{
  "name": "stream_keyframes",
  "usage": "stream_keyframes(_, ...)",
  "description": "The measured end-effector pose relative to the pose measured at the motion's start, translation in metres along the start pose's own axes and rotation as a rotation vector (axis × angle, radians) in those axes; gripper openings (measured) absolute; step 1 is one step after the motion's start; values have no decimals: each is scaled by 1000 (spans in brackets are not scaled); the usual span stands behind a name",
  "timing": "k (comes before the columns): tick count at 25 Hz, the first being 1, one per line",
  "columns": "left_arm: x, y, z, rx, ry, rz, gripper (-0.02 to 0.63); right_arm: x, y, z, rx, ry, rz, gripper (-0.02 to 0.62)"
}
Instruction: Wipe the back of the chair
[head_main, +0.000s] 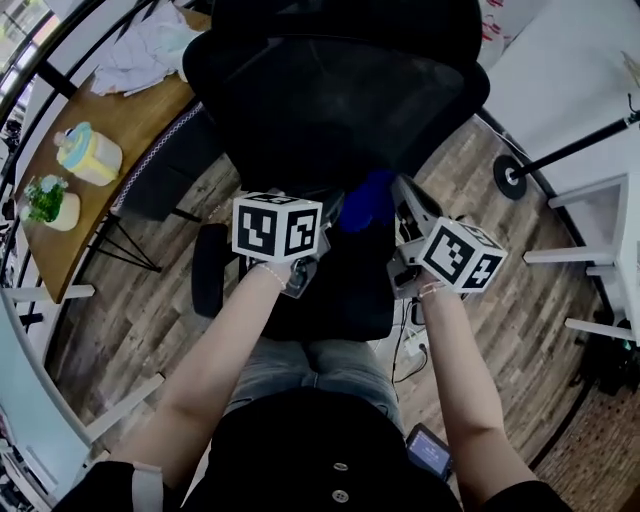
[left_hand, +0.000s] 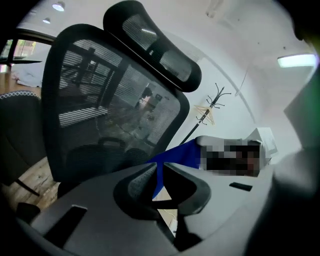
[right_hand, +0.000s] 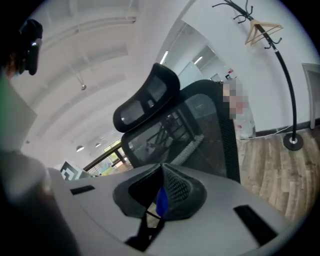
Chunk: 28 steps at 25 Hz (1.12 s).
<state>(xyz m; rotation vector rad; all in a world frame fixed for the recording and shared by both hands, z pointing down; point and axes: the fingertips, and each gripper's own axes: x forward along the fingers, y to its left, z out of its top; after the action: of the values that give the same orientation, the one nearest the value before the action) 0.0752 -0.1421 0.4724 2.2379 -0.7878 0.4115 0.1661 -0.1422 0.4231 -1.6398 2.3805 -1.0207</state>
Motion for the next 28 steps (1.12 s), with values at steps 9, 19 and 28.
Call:
stream_keyframes(9, -81, -3, 15, 94, -87, -8, 46, -5, 111, -13, -183, 96, 200, 32)
stream_keyframes(19, -117, -13, 20, 192, -106, 10, 46, -6, 135, -31, -261, 155, 241, 32)
stream_keyframes(28, -110, -24, 27, 184, -156, -36, 48, -13, 134, -16, -240, 125, 260, 32)
